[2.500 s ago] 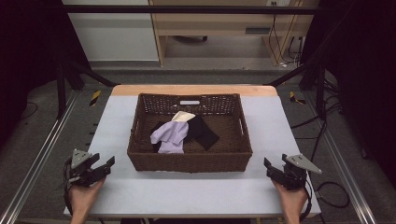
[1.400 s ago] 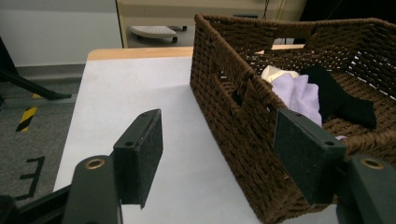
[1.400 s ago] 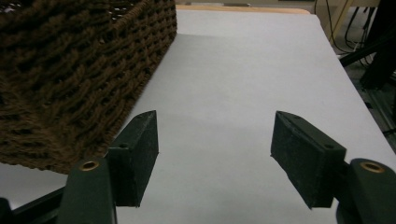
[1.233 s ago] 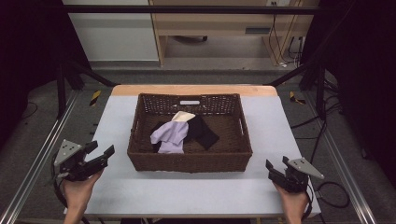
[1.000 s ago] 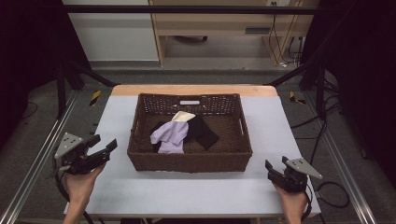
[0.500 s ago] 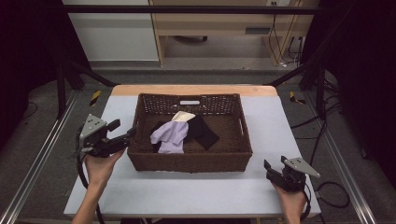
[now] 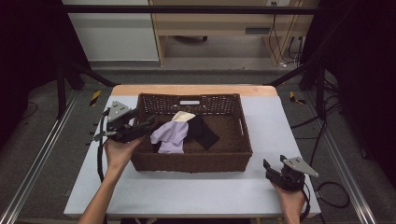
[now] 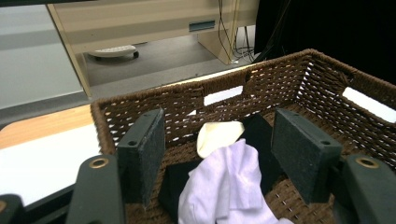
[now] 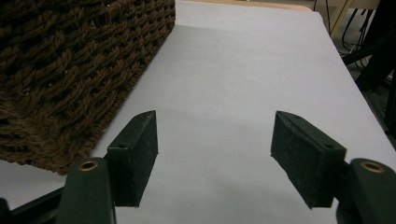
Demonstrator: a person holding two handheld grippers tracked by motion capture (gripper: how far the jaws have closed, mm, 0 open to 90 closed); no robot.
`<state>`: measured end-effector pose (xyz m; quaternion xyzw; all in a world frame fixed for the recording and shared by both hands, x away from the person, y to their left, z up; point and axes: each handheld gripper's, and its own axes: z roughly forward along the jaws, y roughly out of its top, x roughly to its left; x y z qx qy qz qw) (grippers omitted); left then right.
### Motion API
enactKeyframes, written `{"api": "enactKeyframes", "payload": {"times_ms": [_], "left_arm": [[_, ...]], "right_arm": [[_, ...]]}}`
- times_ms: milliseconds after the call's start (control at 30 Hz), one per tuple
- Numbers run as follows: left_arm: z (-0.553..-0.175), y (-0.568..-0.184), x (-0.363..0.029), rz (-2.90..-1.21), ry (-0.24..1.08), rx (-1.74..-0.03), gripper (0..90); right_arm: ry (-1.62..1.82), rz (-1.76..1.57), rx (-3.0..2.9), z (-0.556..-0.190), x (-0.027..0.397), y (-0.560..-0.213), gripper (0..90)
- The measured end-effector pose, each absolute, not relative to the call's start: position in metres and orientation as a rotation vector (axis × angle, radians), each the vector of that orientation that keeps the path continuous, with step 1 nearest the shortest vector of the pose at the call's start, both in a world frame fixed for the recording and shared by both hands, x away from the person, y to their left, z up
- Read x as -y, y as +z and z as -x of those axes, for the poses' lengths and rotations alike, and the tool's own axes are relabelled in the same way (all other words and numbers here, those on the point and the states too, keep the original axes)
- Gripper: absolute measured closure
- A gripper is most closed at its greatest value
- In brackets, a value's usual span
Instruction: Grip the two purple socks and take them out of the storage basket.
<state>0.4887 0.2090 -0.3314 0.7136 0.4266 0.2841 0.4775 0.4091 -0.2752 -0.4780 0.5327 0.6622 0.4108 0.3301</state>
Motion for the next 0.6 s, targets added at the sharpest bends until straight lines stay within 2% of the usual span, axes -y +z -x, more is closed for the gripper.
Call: {"api": "enactKeyframes", "payload": {"times_ms": [300,600], "left_arm": [[-0.516,-0.342,-0.187,-1.825,0.714,-1.054,36.1],[-0.54,-0.362,-0.174,-1.883,0.668,-1.086,37.4]], "right_arm": [[1.07,-1.382,-1.734,-0.41,0.274,-0.48,30.0],[1.071,-1.389,-1.742,-0.412,0.273,-0.48,30.0]]}}
